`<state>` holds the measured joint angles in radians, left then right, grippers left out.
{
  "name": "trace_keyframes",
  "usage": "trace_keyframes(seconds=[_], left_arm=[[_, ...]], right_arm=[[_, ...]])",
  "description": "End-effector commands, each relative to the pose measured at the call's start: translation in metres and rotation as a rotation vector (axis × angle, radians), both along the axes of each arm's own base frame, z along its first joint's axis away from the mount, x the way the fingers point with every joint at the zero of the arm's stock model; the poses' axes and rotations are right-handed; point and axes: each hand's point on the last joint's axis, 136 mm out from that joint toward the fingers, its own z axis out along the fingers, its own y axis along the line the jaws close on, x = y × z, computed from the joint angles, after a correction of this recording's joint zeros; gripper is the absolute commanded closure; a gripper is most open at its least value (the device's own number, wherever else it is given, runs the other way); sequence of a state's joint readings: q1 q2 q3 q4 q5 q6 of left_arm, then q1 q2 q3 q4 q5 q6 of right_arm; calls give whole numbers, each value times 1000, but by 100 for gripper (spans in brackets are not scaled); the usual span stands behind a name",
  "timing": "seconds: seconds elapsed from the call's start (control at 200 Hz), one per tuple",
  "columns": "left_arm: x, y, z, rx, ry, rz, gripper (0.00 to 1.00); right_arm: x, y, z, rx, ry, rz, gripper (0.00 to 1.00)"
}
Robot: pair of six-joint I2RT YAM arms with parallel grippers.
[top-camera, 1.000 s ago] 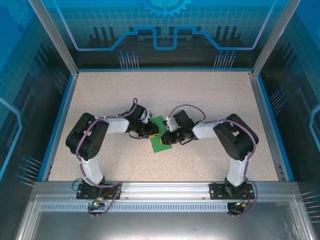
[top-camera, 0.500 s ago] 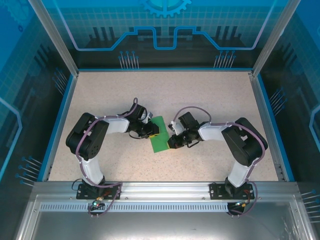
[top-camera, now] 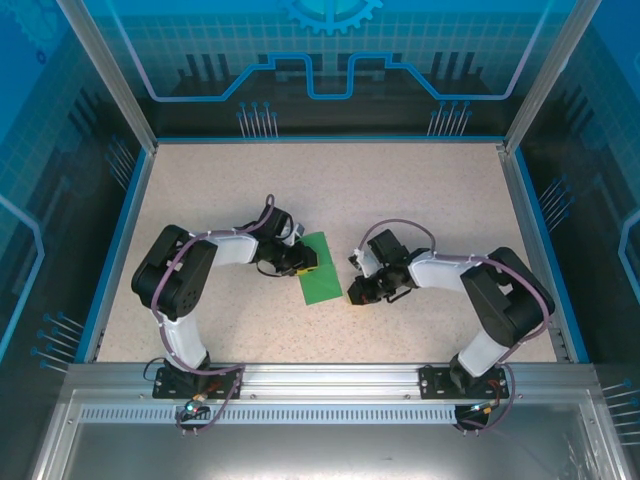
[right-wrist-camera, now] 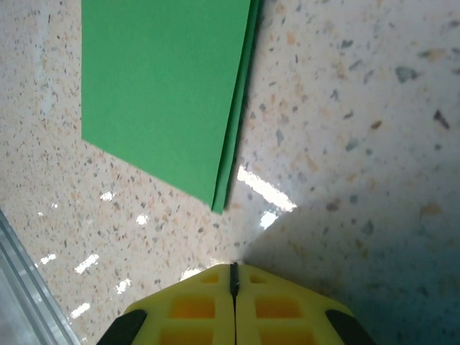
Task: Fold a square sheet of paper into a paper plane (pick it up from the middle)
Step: Fold the triangle a second time at the center of the table.
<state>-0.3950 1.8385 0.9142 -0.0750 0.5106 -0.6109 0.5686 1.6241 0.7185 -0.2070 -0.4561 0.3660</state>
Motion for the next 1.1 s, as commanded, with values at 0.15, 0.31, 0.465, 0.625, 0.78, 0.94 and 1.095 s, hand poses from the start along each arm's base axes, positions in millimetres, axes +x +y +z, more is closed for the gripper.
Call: trace_keyframes(seconds=[0.15, 0.31, 0.465, 0.625, 0.78, 0.94, 1.095], left_arm=[[-4, 15, -4, 59, 28, 9, 72], [0, 12, 6, 42, 9, 8, 71], [4, 9, 20, 29, -15, 5, 70], [9, 10, 40, 33, -55, -1, 67], [11, 14, 59, 63, -88, 1, 63], [0, 29, 65, 157, -79, 40, 54], [-19, 25, 62, 195, -88, 50, 49]], right_arm=[[24, 31, 50, 90, -104, 3, 94], [35, 50, 42, 98, -124, 19, 94], [47, 56, 24, 74, -121, 16, 94], [44, 55, 2, 46, -85, 22, 94], [41, 51, -4, 30, -81, 19, 94], [30, 40, -7, 15, -73, 13, 94], [26, 34, -3, 18, -80, 2, 94]])
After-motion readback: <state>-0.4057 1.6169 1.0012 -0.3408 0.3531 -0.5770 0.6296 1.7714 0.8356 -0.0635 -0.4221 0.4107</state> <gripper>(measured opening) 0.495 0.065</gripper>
